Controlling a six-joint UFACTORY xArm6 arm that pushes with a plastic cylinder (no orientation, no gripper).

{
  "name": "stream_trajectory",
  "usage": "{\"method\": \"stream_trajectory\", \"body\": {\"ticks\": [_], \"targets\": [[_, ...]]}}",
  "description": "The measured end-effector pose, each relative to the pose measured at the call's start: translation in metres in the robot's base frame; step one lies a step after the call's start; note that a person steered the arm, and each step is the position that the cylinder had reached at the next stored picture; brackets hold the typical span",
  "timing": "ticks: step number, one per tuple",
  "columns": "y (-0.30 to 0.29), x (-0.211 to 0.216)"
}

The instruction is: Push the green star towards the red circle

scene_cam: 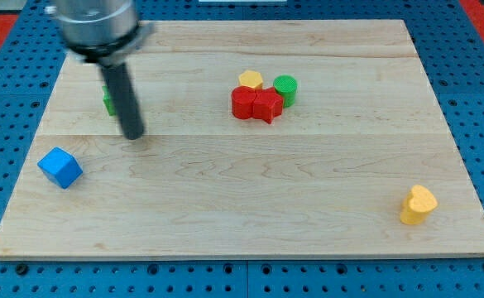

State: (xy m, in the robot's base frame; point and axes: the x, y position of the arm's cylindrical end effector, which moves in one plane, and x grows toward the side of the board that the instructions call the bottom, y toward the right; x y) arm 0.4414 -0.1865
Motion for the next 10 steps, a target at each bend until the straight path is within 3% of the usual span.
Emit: {"method": "stream_trajectory", "body": {"ticks": [1, 3, 5, 7, 10], "targets": [[-0.084, -0.003], [-0.032, -0.069], [0.026, -0.069], [0.014, -0.058], [0.092, -0.082]]}}
